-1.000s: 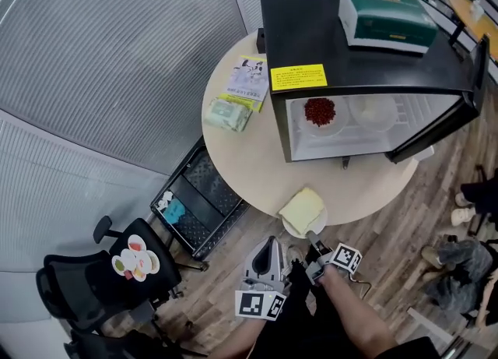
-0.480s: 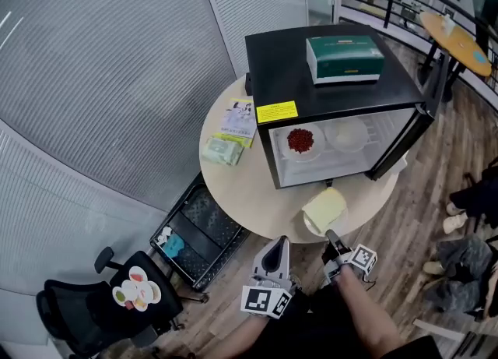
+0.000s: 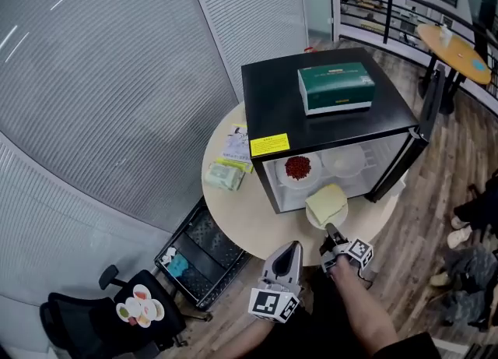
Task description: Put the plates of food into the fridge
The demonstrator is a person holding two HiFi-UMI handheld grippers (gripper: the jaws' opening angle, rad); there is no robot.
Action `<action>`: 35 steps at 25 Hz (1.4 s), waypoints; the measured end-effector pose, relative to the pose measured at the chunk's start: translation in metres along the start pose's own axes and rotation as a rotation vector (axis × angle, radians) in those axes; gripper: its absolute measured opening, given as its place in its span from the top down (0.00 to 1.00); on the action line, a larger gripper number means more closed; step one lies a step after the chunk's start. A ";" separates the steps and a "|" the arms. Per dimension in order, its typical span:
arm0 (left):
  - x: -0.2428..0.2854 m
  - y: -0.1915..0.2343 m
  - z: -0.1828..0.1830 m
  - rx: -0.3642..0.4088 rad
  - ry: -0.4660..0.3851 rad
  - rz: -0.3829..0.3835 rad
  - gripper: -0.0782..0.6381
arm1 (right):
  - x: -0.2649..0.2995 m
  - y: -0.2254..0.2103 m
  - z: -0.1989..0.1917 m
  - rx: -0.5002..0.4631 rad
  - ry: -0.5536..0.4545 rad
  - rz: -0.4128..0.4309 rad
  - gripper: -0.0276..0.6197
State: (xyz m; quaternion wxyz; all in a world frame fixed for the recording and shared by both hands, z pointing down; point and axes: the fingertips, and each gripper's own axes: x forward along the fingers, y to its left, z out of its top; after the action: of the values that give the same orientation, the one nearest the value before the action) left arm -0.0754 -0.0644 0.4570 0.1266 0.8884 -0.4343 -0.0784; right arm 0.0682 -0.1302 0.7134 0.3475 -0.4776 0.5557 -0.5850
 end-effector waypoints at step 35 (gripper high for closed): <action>0.093 0.044 -0.023 -0.008 0.073 0.131 0.89 | 0.099 -0.022 0.002 0.273 0.144 -0.260 0.79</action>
State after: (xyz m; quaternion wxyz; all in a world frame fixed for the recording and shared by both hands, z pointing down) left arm -0.0455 -0.1605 0.4894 0.1507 0.8599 -0.4862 -0.0390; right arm 0.0433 -0.2206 0.7517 0.2901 -0.4508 0.4282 -0.7275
